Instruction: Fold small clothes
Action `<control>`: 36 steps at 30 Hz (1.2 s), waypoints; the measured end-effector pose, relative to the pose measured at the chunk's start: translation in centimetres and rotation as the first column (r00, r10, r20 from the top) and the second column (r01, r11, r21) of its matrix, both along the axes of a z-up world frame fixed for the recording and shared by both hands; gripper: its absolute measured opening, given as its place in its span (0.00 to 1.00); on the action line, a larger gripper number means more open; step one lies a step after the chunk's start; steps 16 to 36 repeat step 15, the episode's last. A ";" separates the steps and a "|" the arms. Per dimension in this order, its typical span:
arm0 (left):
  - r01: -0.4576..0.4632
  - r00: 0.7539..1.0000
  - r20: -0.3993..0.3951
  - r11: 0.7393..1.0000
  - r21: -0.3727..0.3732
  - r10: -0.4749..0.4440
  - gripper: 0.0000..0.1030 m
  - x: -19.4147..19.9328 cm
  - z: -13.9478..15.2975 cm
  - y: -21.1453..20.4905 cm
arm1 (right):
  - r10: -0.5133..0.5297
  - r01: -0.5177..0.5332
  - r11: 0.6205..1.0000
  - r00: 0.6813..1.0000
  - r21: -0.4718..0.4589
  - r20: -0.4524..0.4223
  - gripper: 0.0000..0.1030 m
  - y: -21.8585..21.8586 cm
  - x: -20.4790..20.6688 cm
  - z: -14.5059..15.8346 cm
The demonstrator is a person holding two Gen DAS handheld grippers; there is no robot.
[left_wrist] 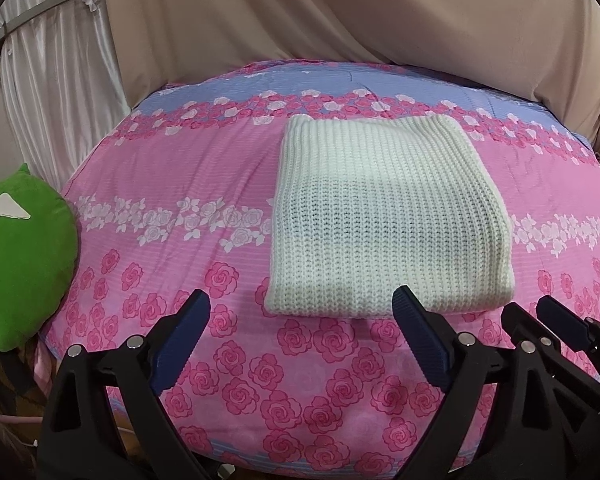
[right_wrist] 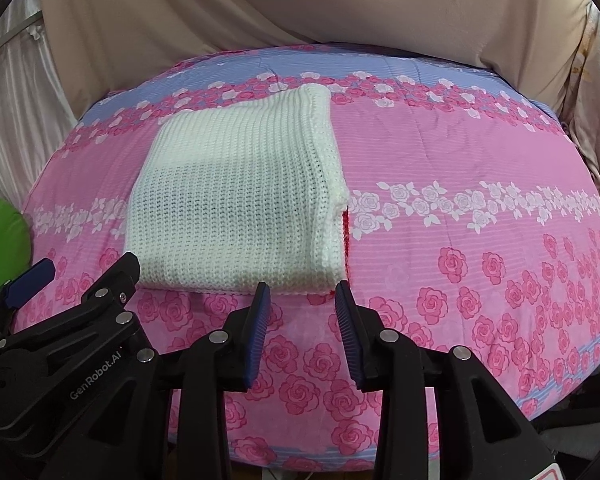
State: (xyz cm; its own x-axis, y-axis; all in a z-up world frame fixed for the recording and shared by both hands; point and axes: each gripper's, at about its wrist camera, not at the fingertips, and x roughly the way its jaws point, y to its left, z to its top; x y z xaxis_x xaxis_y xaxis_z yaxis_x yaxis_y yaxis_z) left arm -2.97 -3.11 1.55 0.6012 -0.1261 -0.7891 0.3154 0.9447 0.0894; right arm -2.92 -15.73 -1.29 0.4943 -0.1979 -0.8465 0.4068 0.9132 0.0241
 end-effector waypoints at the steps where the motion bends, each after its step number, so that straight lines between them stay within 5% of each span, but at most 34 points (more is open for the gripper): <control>1: -0.006 1.000 0.003 1.000 -0.001 0.006 0.87 0.0 0.0 0.1 | 0.002 -0.002 1.000 1.000 0.000 0.000 0.33 0.1 0.0 0.0; 10: 0.006 1.000 0.014 1.000 0.006 -0.006 0.79 -0.1 0.0 -0.2 | 0.006 -0.006 1.000 1.000 -0.006 -0.011 0.34 0.2 0.2 -0.1; 36: 0.011 1.000 0.002 1.000 0.003 -0.011 0.79 0.0 -0.1 -0.3 | 0.004 -0.004 1.000 1.000 -0.005 -0.009 0.34 0.0 0.2 -0.2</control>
